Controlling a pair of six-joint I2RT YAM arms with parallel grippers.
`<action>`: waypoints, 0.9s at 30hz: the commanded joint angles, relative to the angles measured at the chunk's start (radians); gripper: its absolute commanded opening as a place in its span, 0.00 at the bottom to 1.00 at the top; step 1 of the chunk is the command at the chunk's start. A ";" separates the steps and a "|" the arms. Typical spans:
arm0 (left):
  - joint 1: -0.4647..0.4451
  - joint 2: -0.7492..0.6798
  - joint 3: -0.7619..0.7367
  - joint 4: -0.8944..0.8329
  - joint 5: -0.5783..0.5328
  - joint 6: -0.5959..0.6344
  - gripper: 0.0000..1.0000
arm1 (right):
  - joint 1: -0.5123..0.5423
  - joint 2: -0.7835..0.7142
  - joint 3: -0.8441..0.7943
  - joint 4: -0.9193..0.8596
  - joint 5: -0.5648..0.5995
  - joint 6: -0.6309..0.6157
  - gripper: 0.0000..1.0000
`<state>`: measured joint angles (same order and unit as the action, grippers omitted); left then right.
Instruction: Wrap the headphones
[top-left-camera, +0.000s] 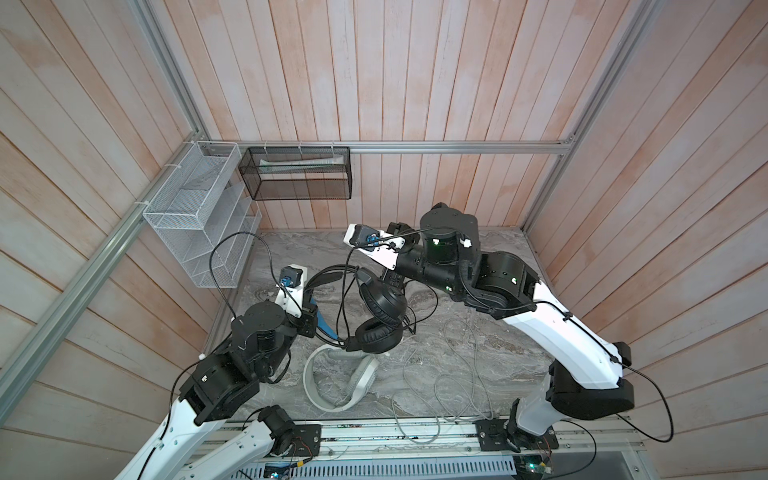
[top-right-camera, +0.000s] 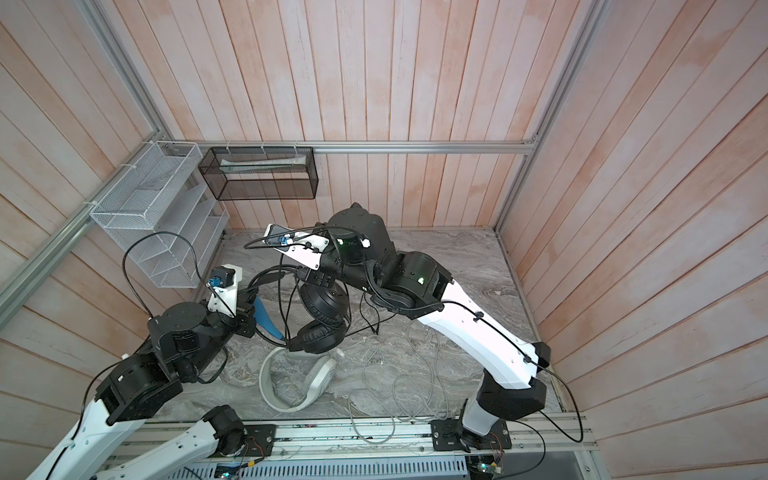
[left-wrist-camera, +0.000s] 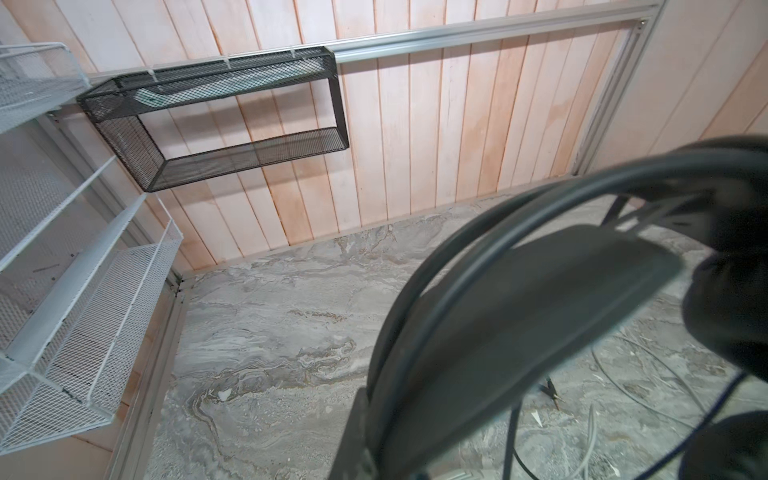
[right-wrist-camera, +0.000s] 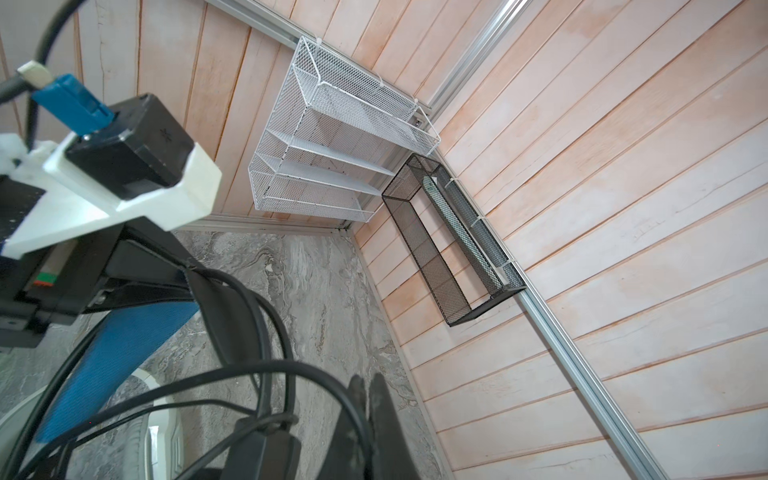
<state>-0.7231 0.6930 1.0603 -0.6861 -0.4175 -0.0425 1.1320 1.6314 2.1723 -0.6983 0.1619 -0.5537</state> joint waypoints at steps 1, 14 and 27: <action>-0.002 -0.005 0.032 0.009 0.056 -0.014 0.00 | -0.056 -0.010 0.015 0.046 0.030 0.010 0.00; -0.002 -0.015 0.066 -0.028 0.055 -0.028 0.00 | -0.123 0.006 -0.032 0.077 0.026 0.059 0.00; -0.002 -0.030 0.107 0.005 0.042 -0.120 0.00 | -0.352 0.040 -0.181 0.183 -0.244 0.200 0.00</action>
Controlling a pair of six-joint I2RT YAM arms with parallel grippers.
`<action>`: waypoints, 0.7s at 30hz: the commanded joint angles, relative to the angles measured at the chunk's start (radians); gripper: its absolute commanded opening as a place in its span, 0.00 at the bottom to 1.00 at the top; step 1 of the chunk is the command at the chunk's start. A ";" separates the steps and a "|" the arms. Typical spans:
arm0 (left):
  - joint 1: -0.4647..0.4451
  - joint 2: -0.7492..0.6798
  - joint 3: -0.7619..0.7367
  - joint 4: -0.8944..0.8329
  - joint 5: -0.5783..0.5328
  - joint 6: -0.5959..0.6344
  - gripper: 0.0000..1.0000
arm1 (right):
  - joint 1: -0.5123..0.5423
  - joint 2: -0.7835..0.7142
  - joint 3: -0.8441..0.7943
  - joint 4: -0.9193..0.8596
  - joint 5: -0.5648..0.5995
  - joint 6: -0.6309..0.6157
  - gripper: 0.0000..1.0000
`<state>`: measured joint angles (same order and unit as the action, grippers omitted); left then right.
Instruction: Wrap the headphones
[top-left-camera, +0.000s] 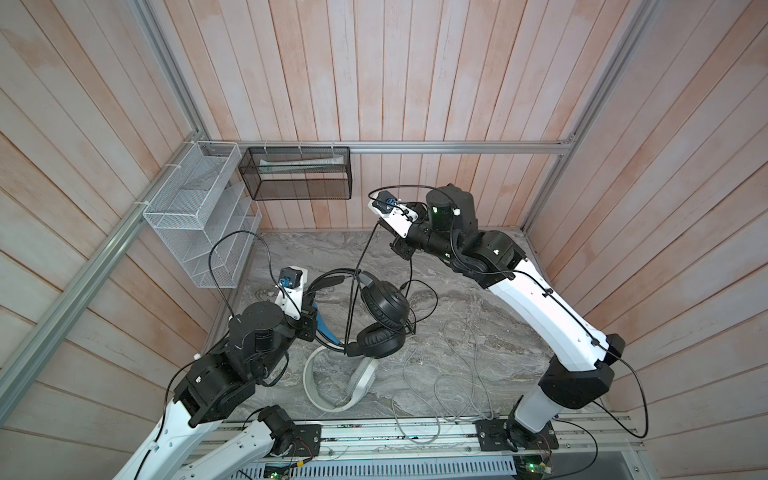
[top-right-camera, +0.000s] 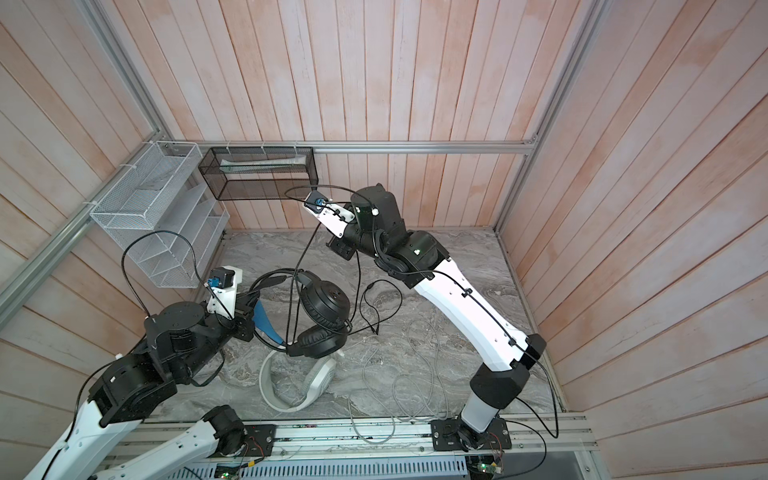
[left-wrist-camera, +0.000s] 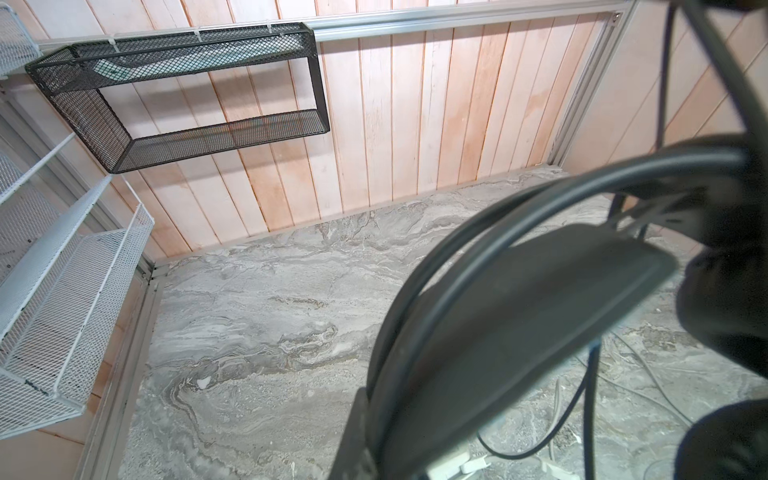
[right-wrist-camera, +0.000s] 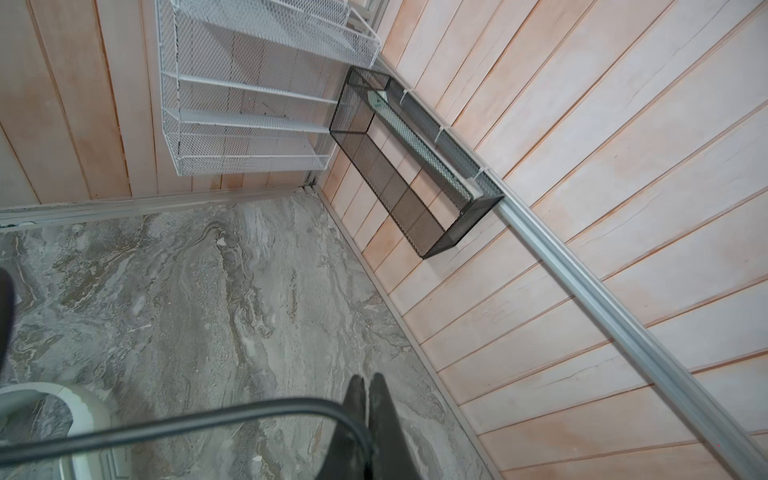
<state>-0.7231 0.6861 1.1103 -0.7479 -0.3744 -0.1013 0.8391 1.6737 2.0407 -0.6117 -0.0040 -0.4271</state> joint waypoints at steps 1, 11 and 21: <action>-0.002 -0.020 0.064 0.068 -0.008 -0.072 0.00 | -0.072 -0.009 -0.081 0.122 -0.096 0.084 0.00; -0.002 0.083 0.206 0.116 -0.011 -0.173 0.00 | -0.165 -0.084 -0.481 0.550 -0.318 0.238 0.15; -0.002 0.245 0.407 0.135 -0.012 -0.216 0.00 | -0.216 -0.025 -0.687 0.860 -0.582 0.438 0.33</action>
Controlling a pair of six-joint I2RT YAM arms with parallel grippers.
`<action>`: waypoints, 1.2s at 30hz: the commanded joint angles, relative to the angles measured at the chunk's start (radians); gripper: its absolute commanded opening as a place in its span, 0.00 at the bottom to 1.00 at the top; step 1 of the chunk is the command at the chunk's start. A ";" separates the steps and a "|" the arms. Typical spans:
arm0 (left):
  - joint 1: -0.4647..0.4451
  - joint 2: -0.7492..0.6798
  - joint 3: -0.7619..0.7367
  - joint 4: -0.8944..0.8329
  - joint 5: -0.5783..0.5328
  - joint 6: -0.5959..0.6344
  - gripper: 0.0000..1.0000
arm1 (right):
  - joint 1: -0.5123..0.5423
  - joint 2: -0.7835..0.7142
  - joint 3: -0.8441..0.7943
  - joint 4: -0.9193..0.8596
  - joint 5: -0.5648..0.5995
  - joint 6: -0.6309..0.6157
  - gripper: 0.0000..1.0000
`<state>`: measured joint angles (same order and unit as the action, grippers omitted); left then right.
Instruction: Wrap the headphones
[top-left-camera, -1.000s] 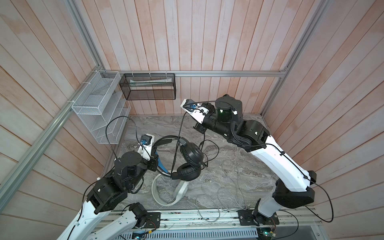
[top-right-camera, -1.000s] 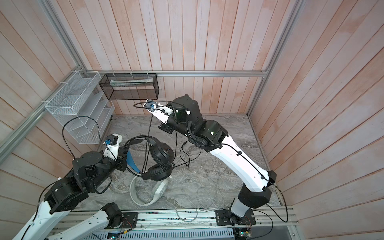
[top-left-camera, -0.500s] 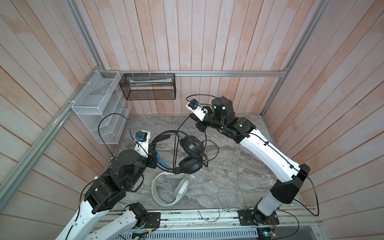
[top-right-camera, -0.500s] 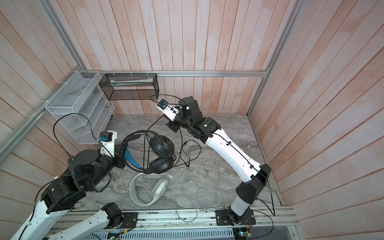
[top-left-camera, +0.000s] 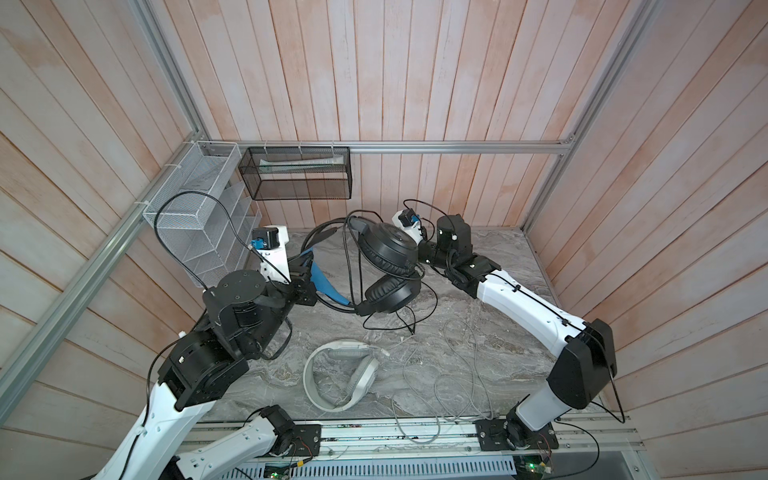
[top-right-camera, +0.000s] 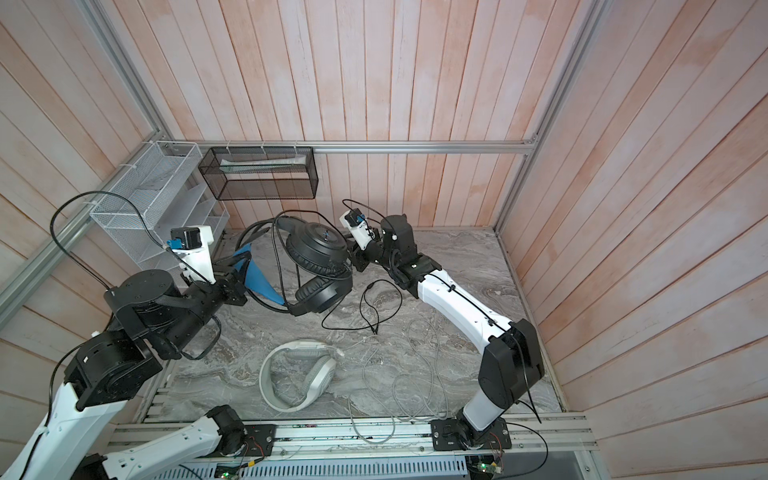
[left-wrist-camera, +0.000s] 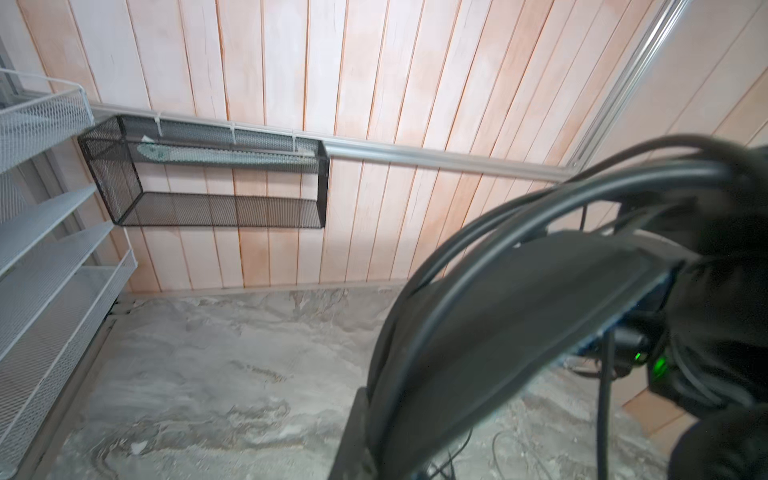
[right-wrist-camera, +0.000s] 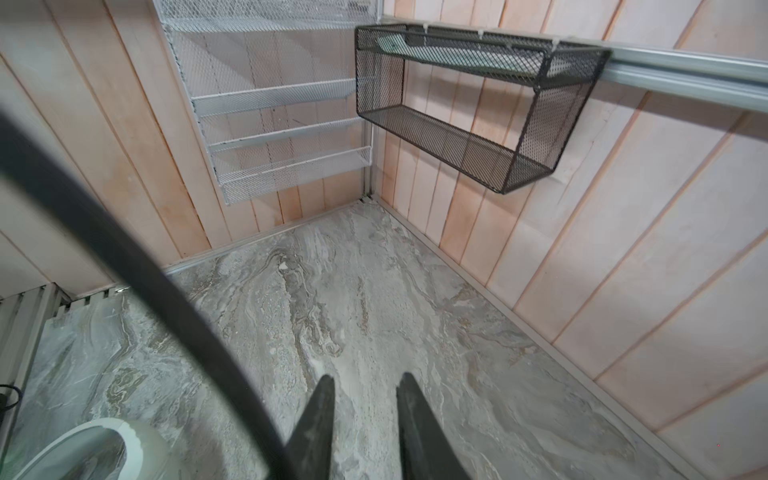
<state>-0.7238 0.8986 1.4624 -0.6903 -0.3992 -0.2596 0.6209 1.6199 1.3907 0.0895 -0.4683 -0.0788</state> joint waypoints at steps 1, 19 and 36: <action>-0.002 0.053 0.076 0.066 0.011 -0.059 0.00 | 0.000 0.037 -0.061 0.197 -0.133 0.116 0.34; 0.000 0.201 0.280 0.021 -0.061 -0.068 0.00 | 0.047 0.085 -0.467 0.768 -0.072 0.478 0.52; 0.035 0.246 0.316 -0.010 -0.116 -0.066 0.00 | 0.158 0.145 -0.621 0.914 0.072 0.545 0.54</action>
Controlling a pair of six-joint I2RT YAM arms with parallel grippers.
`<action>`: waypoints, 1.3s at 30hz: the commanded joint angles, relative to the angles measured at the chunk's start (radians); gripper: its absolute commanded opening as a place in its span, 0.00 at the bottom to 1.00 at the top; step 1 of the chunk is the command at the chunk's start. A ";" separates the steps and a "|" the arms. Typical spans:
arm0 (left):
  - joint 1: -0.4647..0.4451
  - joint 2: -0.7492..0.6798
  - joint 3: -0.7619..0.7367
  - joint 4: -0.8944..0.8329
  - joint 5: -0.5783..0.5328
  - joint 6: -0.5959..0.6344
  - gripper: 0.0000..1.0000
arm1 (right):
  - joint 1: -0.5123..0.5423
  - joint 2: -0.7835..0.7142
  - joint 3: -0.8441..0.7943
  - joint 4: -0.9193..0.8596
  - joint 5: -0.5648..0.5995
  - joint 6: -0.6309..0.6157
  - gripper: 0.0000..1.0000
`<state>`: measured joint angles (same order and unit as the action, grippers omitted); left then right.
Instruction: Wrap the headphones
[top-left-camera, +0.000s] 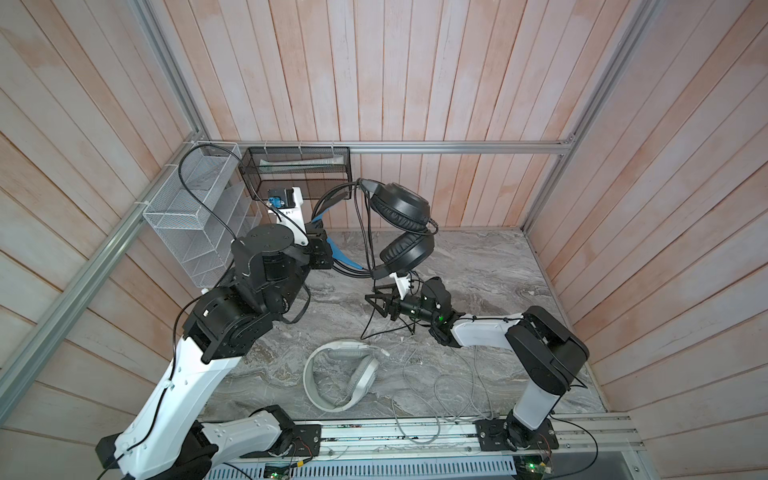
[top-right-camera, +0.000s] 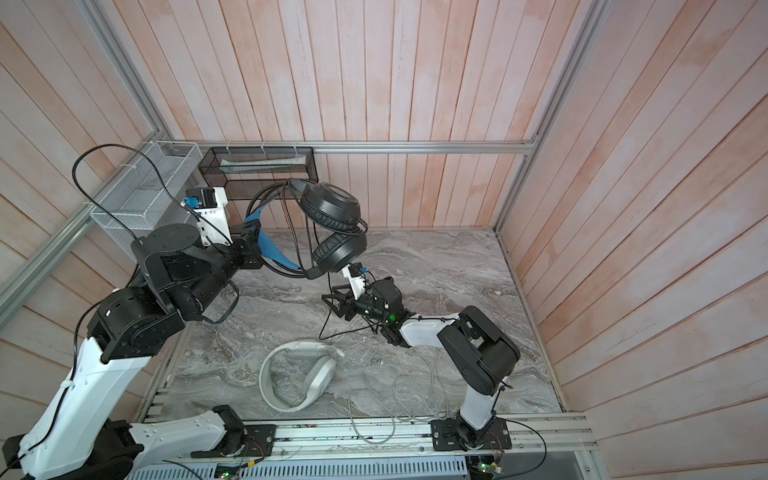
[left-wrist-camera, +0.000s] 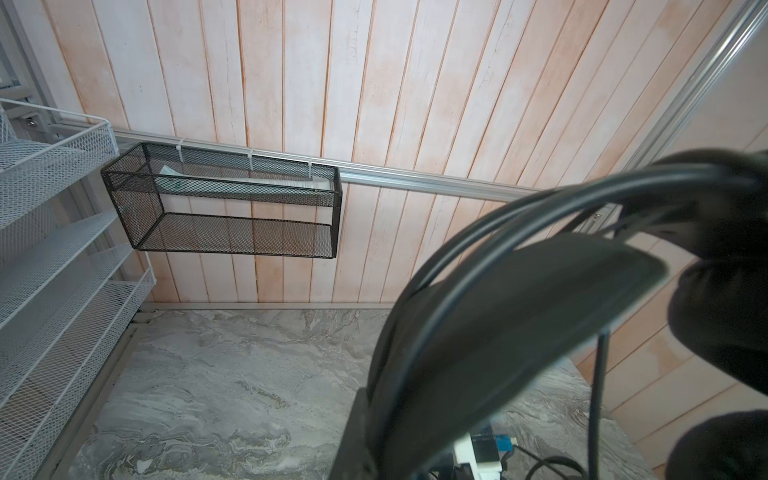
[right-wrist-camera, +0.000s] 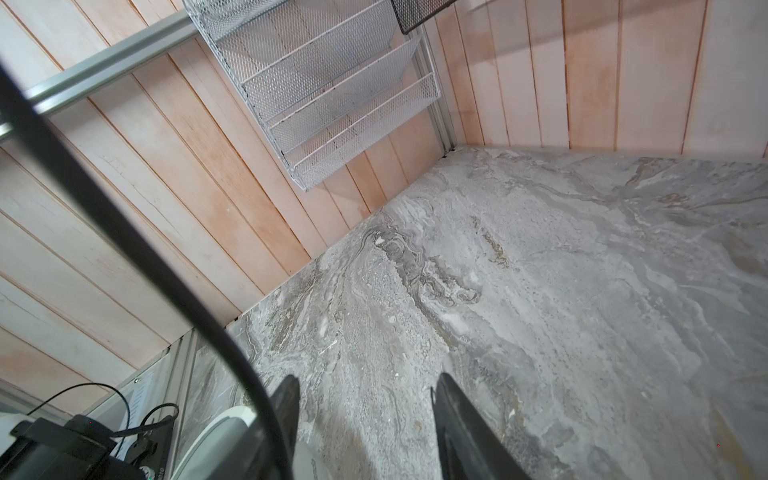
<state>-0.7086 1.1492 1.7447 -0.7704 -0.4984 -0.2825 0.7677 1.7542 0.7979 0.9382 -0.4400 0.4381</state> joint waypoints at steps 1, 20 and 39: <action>0.032 -0.003 0.031 0.071 -0.007 -0.047 0.00 | 0.017 0.007 -0.042 0.076 0.052 0.034 0.54; 0.278 0.058 -0.082 0.109 0.063 -0.072 0.00 | 0.216 -0.221 -0.139 -0.236 0.263 -0.188 0.00; 0.164 0.213 -0.488 0.219 -0.138 0.023 0.00 | 0.395 -0.508 0.233 -1.094 0.713 -0.661 0.00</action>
<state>-0.4911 1.3800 1.2903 -0.6098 -0.5873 -0.2672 1.1625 1.2575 0.9745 -0.0177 0.1261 -0.1223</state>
